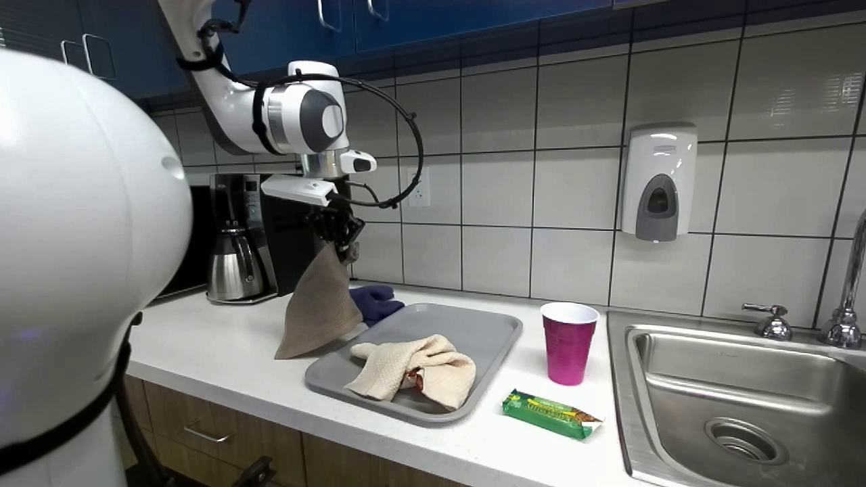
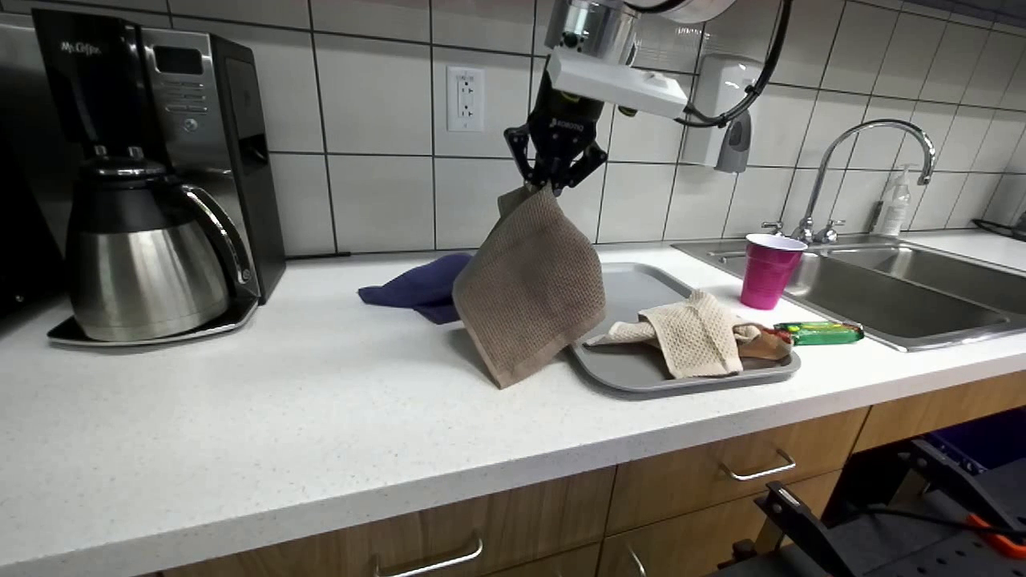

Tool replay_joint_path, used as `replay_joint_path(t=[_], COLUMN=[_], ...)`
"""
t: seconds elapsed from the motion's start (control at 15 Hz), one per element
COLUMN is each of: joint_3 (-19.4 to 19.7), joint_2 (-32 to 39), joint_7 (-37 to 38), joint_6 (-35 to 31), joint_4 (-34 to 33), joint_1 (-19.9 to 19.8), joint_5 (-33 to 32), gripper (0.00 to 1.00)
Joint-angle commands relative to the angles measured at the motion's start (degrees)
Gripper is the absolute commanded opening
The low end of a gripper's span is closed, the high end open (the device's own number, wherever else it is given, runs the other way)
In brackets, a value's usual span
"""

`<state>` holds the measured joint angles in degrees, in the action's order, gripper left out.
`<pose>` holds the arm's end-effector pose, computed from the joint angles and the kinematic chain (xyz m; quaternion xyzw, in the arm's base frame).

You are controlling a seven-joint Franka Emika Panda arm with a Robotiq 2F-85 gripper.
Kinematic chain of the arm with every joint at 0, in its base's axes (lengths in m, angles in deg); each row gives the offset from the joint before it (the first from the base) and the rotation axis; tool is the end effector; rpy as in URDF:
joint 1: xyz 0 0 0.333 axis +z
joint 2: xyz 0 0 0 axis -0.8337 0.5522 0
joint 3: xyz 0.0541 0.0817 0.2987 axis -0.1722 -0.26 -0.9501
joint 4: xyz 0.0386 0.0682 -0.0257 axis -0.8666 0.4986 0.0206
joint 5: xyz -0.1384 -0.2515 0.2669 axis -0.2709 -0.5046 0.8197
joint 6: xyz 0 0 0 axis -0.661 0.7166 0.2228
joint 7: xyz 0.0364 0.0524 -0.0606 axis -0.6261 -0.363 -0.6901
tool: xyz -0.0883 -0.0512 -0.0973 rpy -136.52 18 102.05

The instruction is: Put the brown and blue towels on the tray

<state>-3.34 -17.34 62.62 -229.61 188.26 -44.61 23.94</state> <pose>0.5065 0.1739 0.3160 -0.9903 -0.0053 -0.1267 0.0574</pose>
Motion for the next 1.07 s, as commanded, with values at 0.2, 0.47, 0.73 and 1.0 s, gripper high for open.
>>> replay_joint_path(t=[0.2,0.47,0.73,1.0], joint_3=[1.68,2.91,3.05,2.67], joint_2=[-4.93,-6.78,-9.78,-11.8], joint_7=[4.06,5.91,9.08,11.56], joint_6=[-3.43,-5.01,-5.2,-5.28], joint_4=[3.81,4.84,6.08,7.01], joint_1=[-4.38,-7.11,-9.59,-11.95], joint_5=[-3.86,-5.8,-8.04,-9.74], gripper=[0.02,0.02,0.02,0.02])
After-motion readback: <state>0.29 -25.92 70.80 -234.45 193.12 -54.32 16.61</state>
